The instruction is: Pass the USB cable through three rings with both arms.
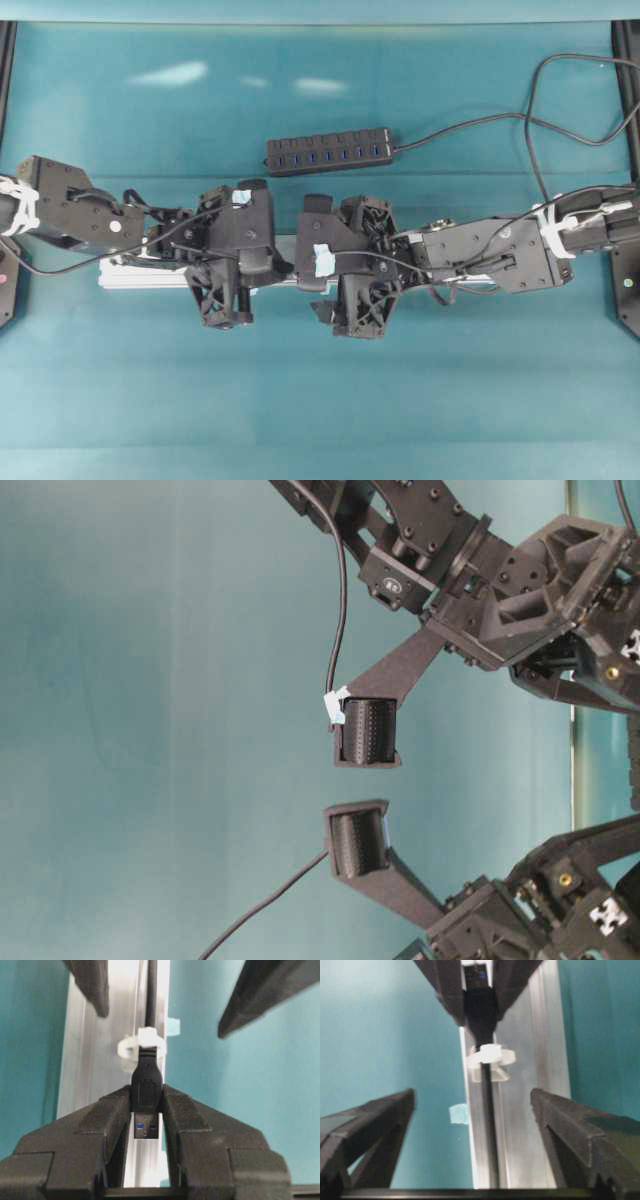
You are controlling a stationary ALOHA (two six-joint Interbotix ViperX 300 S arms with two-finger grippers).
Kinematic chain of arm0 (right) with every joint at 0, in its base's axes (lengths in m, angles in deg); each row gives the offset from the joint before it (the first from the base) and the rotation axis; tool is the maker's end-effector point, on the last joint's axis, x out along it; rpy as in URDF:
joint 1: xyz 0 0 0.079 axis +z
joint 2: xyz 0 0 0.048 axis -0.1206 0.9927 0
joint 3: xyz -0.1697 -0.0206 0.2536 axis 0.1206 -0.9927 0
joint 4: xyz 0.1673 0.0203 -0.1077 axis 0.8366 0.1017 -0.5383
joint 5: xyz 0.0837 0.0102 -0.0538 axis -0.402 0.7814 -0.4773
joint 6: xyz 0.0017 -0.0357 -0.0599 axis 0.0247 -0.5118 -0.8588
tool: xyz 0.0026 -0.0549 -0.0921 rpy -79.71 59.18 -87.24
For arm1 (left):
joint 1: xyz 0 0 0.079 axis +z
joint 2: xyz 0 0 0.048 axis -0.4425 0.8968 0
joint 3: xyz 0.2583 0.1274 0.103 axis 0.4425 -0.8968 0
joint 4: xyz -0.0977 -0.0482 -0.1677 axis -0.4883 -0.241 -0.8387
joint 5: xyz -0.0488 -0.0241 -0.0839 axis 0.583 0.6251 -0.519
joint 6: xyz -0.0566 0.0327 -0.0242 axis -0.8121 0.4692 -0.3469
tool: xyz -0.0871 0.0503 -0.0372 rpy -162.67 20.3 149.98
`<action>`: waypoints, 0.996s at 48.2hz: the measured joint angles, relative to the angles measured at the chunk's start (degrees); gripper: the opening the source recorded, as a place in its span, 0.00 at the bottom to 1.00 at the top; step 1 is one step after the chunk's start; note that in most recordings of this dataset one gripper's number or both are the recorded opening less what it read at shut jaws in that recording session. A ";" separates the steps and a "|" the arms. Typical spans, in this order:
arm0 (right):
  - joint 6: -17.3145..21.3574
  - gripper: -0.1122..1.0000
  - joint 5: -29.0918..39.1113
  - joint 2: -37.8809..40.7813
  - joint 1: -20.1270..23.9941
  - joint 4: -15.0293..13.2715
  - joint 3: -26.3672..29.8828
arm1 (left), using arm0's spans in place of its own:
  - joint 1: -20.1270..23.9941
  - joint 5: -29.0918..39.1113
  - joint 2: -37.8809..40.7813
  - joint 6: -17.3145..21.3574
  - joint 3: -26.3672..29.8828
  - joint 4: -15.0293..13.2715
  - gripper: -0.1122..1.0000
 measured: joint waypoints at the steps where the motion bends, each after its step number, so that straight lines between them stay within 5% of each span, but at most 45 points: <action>1: 0.00 0.89 0.00 0.00 0.00 0.00 0.00 | -0.09 0.18 -0.18 0.00 -0.09 -0.09 0.30; 48: 0.00 0.89 -0.35 -4.04 -0.70 -0.44 0.53 | -0.09 12.39 -12.39 0.00 -2.99 0.00 0.30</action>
